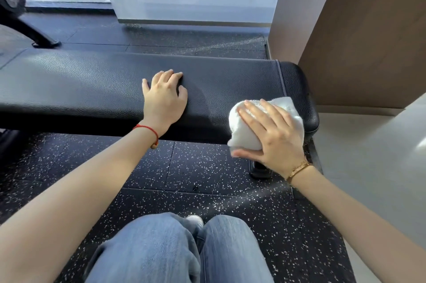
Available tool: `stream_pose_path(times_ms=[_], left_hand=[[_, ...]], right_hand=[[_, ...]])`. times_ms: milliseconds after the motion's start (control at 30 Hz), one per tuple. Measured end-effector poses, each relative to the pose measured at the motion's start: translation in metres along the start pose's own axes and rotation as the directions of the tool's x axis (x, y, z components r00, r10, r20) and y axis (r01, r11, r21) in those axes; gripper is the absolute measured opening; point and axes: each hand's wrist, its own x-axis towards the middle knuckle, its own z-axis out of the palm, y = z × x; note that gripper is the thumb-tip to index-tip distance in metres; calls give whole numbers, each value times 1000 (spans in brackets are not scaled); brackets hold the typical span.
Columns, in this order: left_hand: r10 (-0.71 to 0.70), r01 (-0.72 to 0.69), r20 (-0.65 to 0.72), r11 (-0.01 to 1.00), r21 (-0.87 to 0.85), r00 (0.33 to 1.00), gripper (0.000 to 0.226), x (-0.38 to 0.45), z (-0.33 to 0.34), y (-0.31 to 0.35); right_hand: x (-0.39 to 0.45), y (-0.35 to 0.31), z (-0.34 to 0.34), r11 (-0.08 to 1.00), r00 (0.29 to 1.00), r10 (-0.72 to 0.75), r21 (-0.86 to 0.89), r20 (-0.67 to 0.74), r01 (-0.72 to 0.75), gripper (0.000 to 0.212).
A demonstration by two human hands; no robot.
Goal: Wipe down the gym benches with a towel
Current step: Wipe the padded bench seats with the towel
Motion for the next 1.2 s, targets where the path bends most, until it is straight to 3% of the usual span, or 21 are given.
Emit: stream_pose_path(times_ms=[100, 233, 367, 500, 600, 767, 867, 1000, 1200], left_hand=[[-12, 12, 7, 1000, -3, 1000, 40, 0, 1, 2], [-12, 12, 20, 1000, -9, 1000, 40, -1, 1, 0], [-17, 17, 12, 1000, -22, 1000, 40, -2, 1, -3], [-37, 37, 18, 999, -9, 999, 40, -4, 0, 2], [-57, 57, 30, 998, -15, 998, 39, -4, 1, 4], [-70, 70, 48, 998, -1, 996, 44, -3, -2, -1], [-64, 64, 50, 998, -8, 997, 47, 0, -3, -4], [-66, 66, 41, 998, 8, 997, 48, 1, -2, -3], [-67, 66, 47, 998, 11, 997, 46, 3, -3, 6]], right_hand=[[18, -28, 11, 997, 996, 80, 1, -34, -80, 79], [42, -68, 34, 1000, 993, 11, -2, -115, -11, 69], [10, -31, 29, 990, 970, -117, -100, -215, 97, 68], [-27, 12, 22, 955, 980, -148, -278, -133, 106, 74], [-17, -6, 35, 940, 974, -157, -328, -164, 96, 70], [11, -57, 52, 976, 965, -124, -207, -232, 75, 61], [5, -41, 42, 978, 961, -138, -187, -238, 94, 65], [-13, -14, 28, 980, 972, -38, -198, -232, -9, 71], [16, -47, 41, 986, 975, 34, -152, -221, -69, 72]])
